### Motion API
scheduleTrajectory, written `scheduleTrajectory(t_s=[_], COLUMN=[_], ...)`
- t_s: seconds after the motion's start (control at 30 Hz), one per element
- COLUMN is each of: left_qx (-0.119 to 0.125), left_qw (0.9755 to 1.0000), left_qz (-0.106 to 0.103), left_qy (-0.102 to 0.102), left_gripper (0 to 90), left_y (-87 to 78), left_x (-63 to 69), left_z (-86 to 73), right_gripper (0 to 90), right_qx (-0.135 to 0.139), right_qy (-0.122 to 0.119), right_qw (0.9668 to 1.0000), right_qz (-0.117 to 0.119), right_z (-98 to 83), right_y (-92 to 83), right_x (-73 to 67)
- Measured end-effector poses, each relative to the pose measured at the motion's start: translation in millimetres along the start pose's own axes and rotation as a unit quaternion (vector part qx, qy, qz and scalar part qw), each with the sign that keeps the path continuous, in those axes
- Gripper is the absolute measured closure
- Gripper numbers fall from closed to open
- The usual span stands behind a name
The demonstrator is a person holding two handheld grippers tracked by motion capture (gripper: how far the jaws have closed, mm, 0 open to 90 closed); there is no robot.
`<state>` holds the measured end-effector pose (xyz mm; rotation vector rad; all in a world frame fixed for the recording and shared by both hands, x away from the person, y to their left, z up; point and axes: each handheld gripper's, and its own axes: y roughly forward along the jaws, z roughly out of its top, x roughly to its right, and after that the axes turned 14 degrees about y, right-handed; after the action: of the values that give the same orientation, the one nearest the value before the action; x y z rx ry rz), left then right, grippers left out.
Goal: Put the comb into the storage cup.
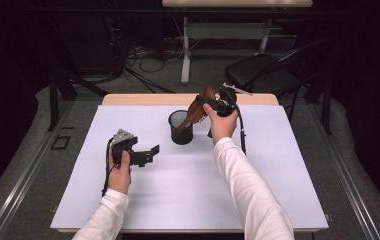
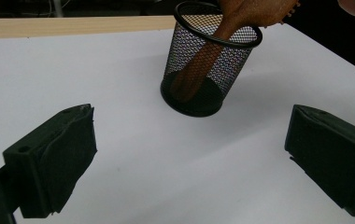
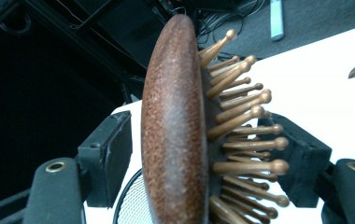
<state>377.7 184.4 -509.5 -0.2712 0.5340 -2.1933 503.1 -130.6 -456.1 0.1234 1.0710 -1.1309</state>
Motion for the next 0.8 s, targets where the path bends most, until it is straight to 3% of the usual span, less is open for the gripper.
scheduleTrajectory(t_s=[0.8], left_qx=[-0.001], left_qw=[1.0000], left_qz=[-0.002], left_qy=[0.003], left_gripper=[2.2], left_y=[1.0], left_x=[0.5], left_z=[-0.4], right_gripper=[26.3], right_qx=[0.029], right_qy=[-0.017], right_qw=[0.9994], right_qz=[-0.004], right_z=[6.9], right_y=[-8.5], right_x=[0.0])
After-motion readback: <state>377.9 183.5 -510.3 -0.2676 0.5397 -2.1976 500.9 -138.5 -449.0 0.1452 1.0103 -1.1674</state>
